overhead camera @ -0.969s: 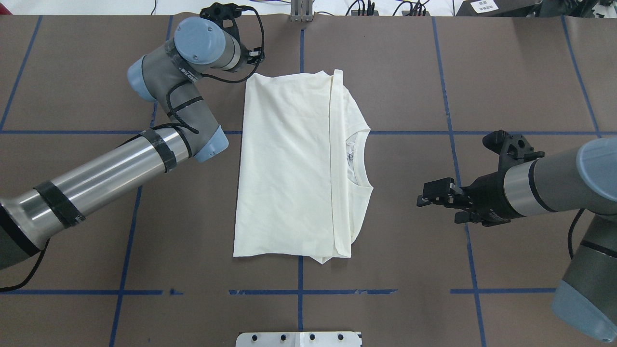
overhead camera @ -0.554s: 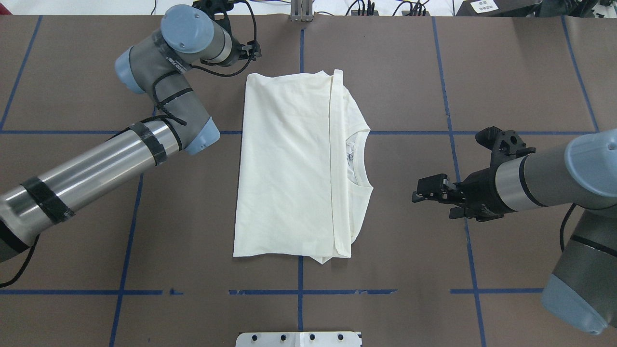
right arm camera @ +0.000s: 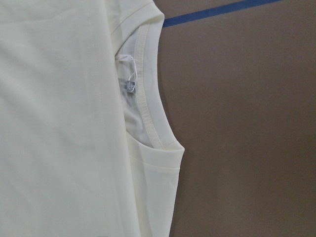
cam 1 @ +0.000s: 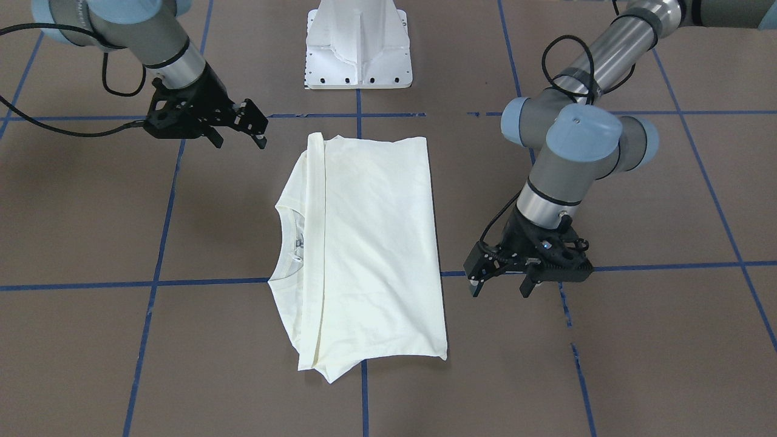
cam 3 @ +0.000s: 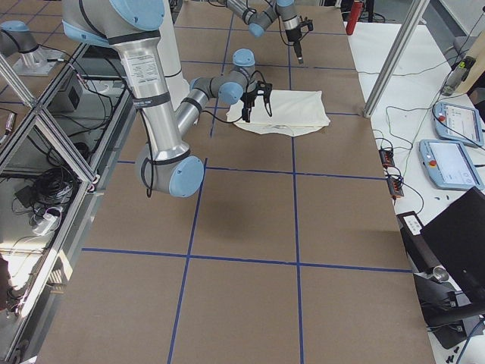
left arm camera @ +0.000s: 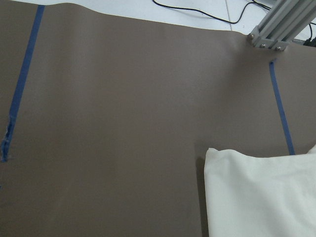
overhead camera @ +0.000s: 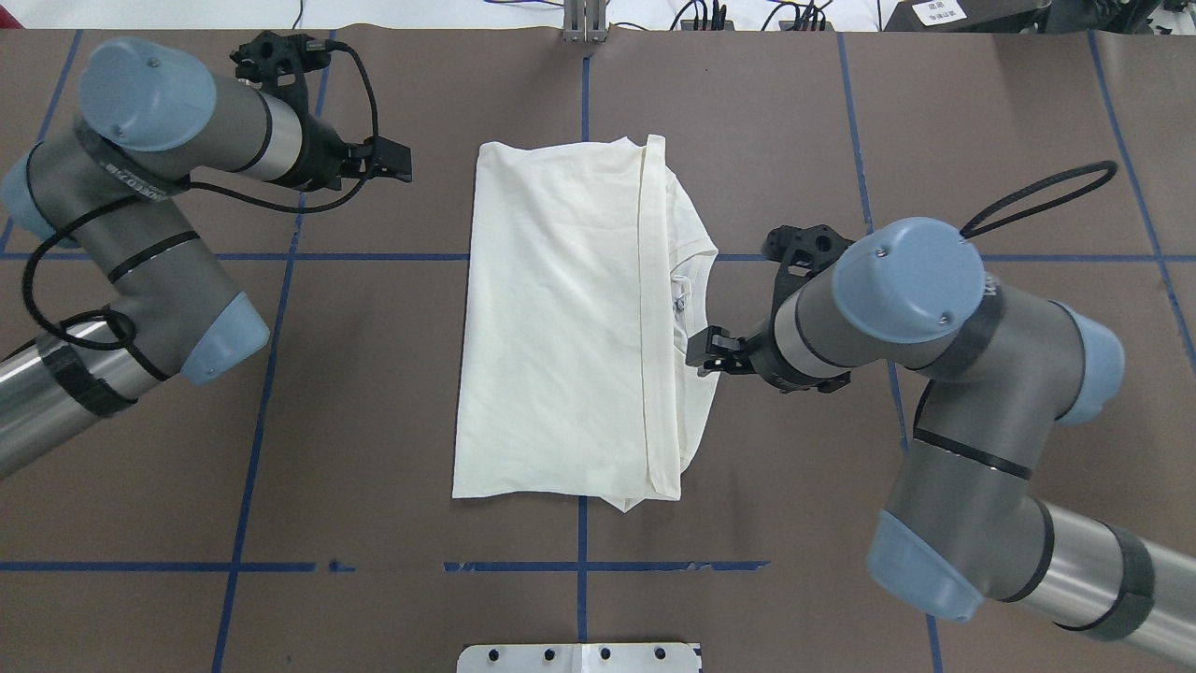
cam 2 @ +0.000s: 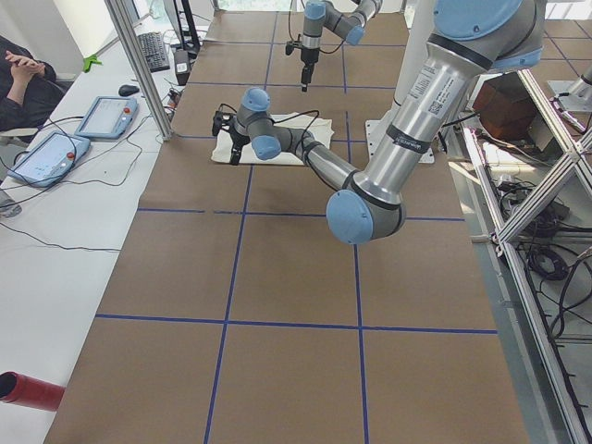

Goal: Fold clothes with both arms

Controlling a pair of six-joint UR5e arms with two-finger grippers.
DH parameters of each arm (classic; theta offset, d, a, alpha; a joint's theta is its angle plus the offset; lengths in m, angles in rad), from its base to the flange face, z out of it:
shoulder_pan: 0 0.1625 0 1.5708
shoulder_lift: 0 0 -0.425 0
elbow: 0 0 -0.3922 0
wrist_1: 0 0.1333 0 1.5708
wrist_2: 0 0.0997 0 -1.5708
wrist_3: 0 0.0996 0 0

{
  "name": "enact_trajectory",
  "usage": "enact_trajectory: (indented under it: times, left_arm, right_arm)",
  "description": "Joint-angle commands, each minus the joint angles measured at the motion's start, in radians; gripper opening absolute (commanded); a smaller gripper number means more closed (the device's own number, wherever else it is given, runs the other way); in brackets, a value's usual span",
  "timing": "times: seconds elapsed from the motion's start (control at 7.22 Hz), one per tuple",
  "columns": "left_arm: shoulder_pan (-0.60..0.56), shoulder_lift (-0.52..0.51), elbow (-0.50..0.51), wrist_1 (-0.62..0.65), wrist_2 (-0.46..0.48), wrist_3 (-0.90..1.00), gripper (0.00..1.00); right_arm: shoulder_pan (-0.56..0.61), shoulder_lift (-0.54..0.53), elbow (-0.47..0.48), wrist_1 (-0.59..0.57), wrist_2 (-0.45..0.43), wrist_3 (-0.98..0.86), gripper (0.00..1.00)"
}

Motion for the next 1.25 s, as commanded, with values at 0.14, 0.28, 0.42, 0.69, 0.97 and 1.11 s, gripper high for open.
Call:
enact_trajectory:
  times: [0.14,0.28,0.42,0.69,0.97,1.11]
  left_arm:
    - [0.004,0.117,-0.151,0.003,-0.056,0.001,1.0]
    - [0.004,0.122,-0.151,0.002,-0.068,0.001,1.0]
    - [0.006,0.128,-0.15,0.002,-0.068,0.001,1.0]
    - [0.006,0.128,-0.145,0.002,-0.07,0.001,1.0]
    - [0.009,0.127,-0.136,-0.007,-0.07,-0.001,1.0]
    - [0.009,0.127,-0.136,-0.009,-0.07,-0.001,1.0]
  right_arm:
    - [-0.119,0.131,-0.085,-0.137,-0.093,-0.064,1.0]
    - [-0.153,0.144,-0.096,-0.174,-0.106,-0.114,1.0]
    - [-0.17,0.185,-0.138,-0.211,-0.109,-0.128,1.0]
    - [-0.183,0.23,-0.238,-0.213,-0.107,-0.162,1.0]
    - [-0.186,0.248,-0.263,-0.249,-0.098,-0.197,1.0]
    - [-0.187,0.247,-0.264,-0.262,-0.097,-0.197,1.0]
